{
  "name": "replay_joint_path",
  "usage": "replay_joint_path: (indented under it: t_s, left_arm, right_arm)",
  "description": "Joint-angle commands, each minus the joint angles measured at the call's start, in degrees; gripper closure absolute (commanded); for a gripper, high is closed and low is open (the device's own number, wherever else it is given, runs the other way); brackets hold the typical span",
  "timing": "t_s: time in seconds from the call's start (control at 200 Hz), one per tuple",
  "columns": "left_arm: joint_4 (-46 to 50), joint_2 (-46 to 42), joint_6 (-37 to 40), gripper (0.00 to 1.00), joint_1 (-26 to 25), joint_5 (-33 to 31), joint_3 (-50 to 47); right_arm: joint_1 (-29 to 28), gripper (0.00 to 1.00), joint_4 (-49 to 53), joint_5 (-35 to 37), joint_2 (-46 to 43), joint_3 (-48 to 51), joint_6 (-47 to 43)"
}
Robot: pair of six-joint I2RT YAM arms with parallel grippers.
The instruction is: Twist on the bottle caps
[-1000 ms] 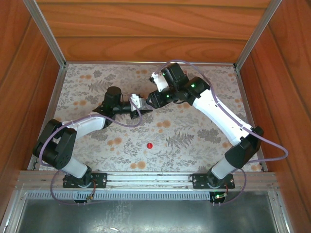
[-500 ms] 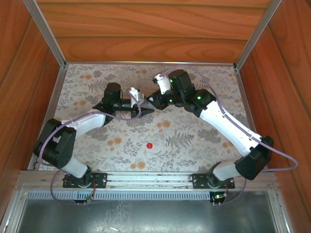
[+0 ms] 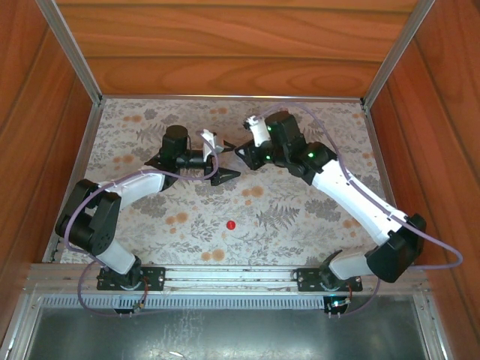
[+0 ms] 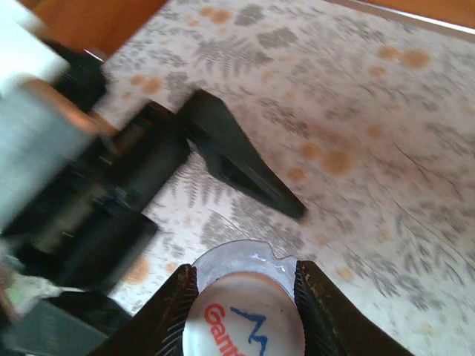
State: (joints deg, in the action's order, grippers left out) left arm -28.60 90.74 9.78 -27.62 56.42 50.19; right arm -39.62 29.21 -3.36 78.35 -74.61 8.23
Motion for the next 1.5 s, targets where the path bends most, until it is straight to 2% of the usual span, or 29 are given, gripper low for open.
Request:
replay_joint_path:
  t_s: [0.0, 0.205, 0.31, 0.575, 0.73, 0.949, 1.124, 1.284, 1.494]
  left_arm:
    - [-1.0, -0.3, -4.0, 0.0, 1.4, -1.8, -0.2]
    - [-2.1, -1.8, -10.8, 0.0, 1.5, -8.9, -1.0]
    - [-3.1, -1.2, -10.5, 0.0, 1.5, -9.7, -0.7]
    - [-5.3, 0.5, -8.0, 0.0, 1.3, -12.6, 0.2]
    - [-6.6, 1.9, -8.6, 0.0, 1.0, -13.5, 1.3]
    - [-8.3, 4.4, -10.5, 0.0, 0.4, -15.8, 4.3]
    - [-9.1, 6.3, -11.3, 0.0, 0.4, -18.1, 6.1]
    - [-9.5, 7.4, -13.1, 0.0, 0.4, -18.8, 7.0]
    - [-10.2, 7.5, -13.0, 0.0, 0.5, -20.1, 6.2]
  right_arm:
    - [4.9, 0.81, -0.9, 7.2, -3.8, 3.8, 2.3]
    - [14.5, 0.82, -0.2, 13.5, -5.8, 6.9, -0.3]
    - [19.0, 0.81, -1.8, 15.3, -5.0, 8.1, -1.7]
    - [29.0, 0.81, -8.9, 14.8, 0.9, 10.3, -4.3]
    - [31.5, 0.78, -11.8, 14.3, 3.6, 12.2, -5.5]
    - [32.1, 0.66, -13.1, 12.9, 6.0, 13.1, -5.1]
    - [32.1, 0.45, -12.6, 11.8, 2.7, 12.5, -5.7]
    - [32.1, 0.32, -10.1, 8.6, -0.1, 10.7, -7.1]
    - [31.7, 0.29, -8.8, 4.3, -3.2, 8.4, -6.9]
